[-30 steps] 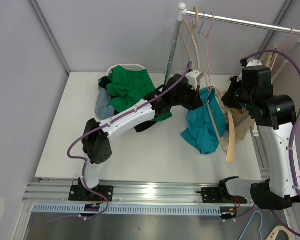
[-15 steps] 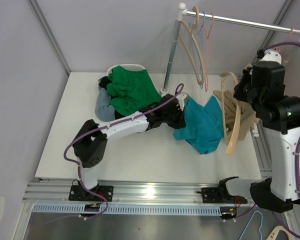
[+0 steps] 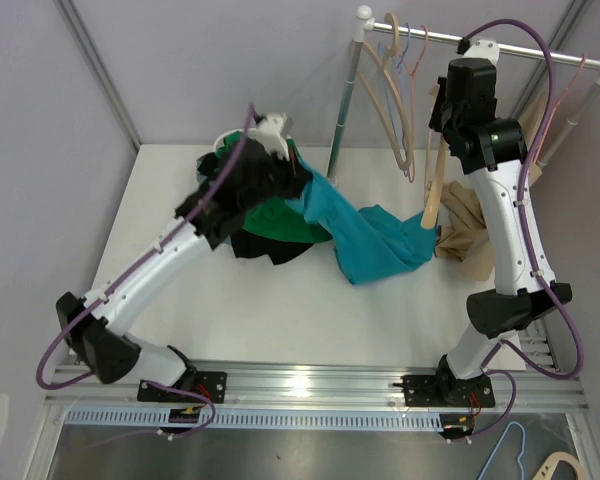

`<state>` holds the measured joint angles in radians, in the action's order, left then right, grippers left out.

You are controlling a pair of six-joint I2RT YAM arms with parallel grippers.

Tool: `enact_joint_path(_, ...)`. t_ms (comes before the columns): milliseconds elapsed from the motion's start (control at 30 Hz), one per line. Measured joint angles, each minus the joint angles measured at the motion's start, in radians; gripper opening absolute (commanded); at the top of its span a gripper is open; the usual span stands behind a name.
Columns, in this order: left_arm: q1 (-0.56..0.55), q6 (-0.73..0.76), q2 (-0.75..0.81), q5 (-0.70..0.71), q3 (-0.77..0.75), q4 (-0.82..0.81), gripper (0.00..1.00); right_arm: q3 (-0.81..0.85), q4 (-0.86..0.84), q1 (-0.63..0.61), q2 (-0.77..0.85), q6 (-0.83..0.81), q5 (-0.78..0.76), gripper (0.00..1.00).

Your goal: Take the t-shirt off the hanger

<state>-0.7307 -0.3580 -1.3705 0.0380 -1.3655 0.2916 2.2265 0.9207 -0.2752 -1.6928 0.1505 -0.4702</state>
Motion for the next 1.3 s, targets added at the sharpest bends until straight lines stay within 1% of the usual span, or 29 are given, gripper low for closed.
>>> enact_joint_path(133, 0.17, 0.002, -0.154, -0.056, -0.349, 0.046, 0.01, 0.04, -0.083, 0.028, -0.032, -0.054, 0.047, 0.0)
enact_joint_path(233, 0.264, 0.006, -0.286, -0.077, -0.628, 0.079, 0.01, 0.064, -0.157, 0.075, -0.034, -0.073, 0.116, 0.0)
enact_joint_path(300, 0.309, 0.03, -0.36, -0.077, -0.812, 0.054, 0.01, 0.072, -0.206, 0.116, -0.034, -0.075, 0.168, 0.0)
enact_joint_path(367, 0.348, 0.054, -0.422, -0.07, -0.911, 0.02, 0.01, 0.076, -0.238, 0.147, -0.039, -0.073, 0.208, 0.0)
enact_joint_path(433, 0.385, 0.079, -0.458, -0.062, -0.978, -0.046, 0.01, 0.083, -0.264, 0.176, -0.051, -0.071, 0.24, 0.0)
enact_joint_path(500, 0.429, 0.09, -0.472, -0.047, -0.996, -0.113, 0.01, 0.094, -0.278, 0.192, -0.073, -0.067, 0.267, 0.0)
enact_joint_path(633, 0.558, 0.078, -0.525, -0.04, -1.02, -0.223, 0.01, 0.097, -0.304, 0.199, -0.12, -0.054, 0.324, 0.0)
enact_joint_path(700, 0.618, 0.057, -0.566, -0.042, -1.026, -0.251, 0.01, 0.087, -0.33, 0.199, -0.135, -0.047, 0.349, 0.0)
enact_joint_path(800, 0.669, 0.033, -0.626, -0.04, -1.008, -0.254, 0.01, 0.087, -0.357, 0.199, -0.146, -0.03, 0.393, 0.0)
enact_joint_path(900, 0.673, 0.011, -0.656, -0.053, -0.935, -0.23, 0.01, 0.087, -0.369, 0.198, -0.153, -0.011, 0.422, 0.0)
enact_joint_path(1033, 0.661, -0.042, -0.679, -0.117, -0.855, -0.156, 0.01, 0.087, -0.391, 0.19, -0.165, 0.006, 0.458, 0.0)
enact_joint_path(1167, 0.638, -0.118, -0.658, -0.127, -0.692, -0.119, 0.01, 0.087, -0.403, 0.169, -0.18, 0.008, 0.47, 0.0)
enact_joint_path(1300, 0.617, -0.195, -0.651, -0.123, -0.576, -0.032, 0.01, 0.096, -0.397, 0.156, -0.212, 0.014, 0.491, 0.0)
